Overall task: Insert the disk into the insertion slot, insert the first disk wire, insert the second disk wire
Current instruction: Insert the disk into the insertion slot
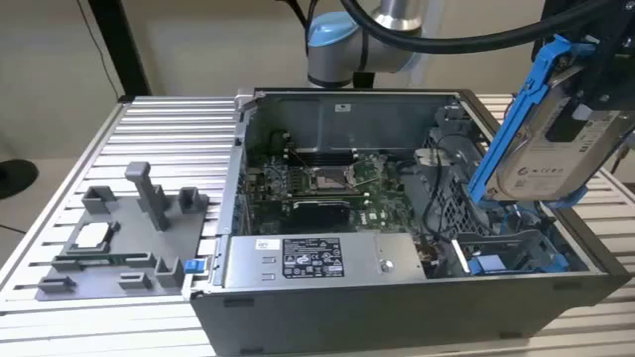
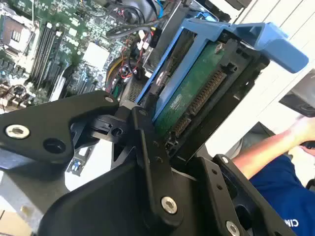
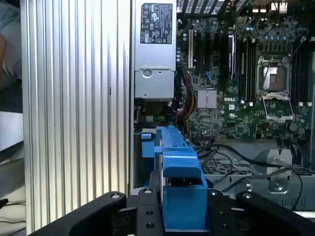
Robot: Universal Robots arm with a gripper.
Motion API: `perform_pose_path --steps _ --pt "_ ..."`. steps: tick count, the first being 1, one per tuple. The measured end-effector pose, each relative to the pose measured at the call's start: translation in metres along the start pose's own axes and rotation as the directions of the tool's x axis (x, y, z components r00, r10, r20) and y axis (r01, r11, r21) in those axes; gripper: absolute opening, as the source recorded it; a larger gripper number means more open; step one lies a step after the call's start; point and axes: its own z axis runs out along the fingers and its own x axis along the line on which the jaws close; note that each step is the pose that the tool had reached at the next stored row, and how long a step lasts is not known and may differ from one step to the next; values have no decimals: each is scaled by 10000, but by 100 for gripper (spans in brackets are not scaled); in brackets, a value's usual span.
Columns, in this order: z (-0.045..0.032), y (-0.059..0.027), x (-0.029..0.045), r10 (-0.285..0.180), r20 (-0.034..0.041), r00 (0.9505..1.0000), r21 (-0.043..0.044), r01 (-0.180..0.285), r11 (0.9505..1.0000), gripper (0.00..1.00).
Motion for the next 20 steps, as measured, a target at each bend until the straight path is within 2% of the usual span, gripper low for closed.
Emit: perform_pose_path --steps 14,15,18,20 --pt "0 0 0 0 0 10000 9 0 10000 0" --pt "1 1 1 1 1 10000 41 -1 10000 0" --pt "10 0 3 1 10 10000 234 -1 9997 0" --pt "18 0 10 0 52 10000 354 -1 9994 0"
